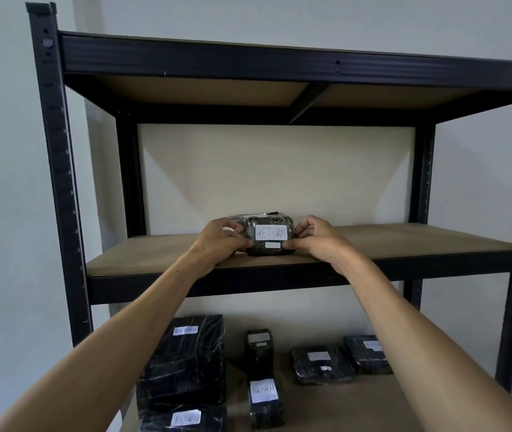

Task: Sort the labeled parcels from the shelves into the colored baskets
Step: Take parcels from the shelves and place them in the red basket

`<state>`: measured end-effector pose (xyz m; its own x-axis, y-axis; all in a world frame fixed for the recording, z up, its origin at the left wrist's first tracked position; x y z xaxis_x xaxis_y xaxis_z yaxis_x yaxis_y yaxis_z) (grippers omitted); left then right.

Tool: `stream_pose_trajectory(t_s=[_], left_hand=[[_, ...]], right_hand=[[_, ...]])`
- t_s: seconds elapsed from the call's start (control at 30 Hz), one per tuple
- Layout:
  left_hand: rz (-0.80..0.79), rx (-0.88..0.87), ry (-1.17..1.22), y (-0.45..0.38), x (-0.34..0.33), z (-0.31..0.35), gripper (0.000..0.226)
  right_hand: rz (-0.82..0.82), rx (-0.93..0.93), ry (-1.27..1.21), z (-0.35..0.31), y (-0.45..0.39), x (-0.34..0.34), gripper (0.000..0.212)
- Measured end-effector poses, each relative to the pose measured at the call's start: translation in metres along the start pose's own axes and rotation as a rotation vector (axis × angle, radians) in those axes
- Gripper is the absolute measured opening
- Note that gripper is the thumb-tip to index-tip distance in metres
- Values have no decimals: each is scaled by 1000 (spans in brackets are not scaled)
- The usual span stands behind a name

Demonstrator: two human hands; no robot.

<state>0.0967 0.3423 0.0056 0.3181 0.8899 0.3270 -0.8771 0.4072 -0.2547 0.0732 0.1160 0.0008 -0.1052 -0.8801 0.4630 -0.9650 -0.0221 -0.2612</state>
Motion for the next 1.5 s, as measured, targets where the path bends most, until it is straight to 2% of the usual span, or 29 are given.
stream_pose_trajectory(t_s=[0.13,0.2,0.27,0.37,0.43,0.5,0.6,0.67,0.83,0.97,1.1,1.2,1.37,1.5], left_hand=[[17,-25,-38,18,-1,16,48],[41,-44,26,36,0,23,40],[17,-25,188,54,2,22,31],[-53,-11,339,84,13,14,25],[-66,5,377,109,32,6,29],[-120,38,352,139,50,-5,34],[-195,133,304,188,79,-37,26],[-206,213,298,222,101,-66,31],[-119,420,305,309,169,-157,33],[-88,540,244,375,233,-235,36],[-103,625,230,444,297,-311,16],[-114,726,185,497,340,-371,23],[-85,874,126,580,377,-467,28],[-174,916,-32,619,379,-524,30]], right_hand=[[-6,22,-136,-10,11,1,40],[-48,87,-358,-25,25,-10,31],[-98,164,-605,-45,42,-28,23],[-154,210,-803,-66,66,-62,30],[-254,185,-848,-73,80,-93,41],[-387,154,-868,-76,96,-129,41],[-558,108,-841,-79,120,-188,28],[-643,63,-805,-75,132,-233,29],[-818,-94,-751,-62,158,-372,33],[-849,-217,-693,-50,173,-491,35],[-854,-378,-717,-30,198,-613,23],[-878,-502,-680,-11,228,-695,23],[-897,-625,-403,36,278,-807,35],[-945,-655,-208,78,312,-873,40]])
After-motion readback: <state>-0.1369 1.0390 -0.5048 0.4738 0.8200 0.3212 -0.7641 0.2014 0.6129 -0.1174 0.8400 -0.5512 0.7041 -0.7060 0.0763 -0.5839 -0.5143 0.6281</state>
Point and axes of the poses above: each hand's wrist, its own y-axis away from the middle knuckle, its own x-axis out of the back of the hand, z = x × y, the point moved 8 cm from there along -y, towards the middle knuckle, and after that the axes turned 13 degrees about -z, right-handed, at the moved point
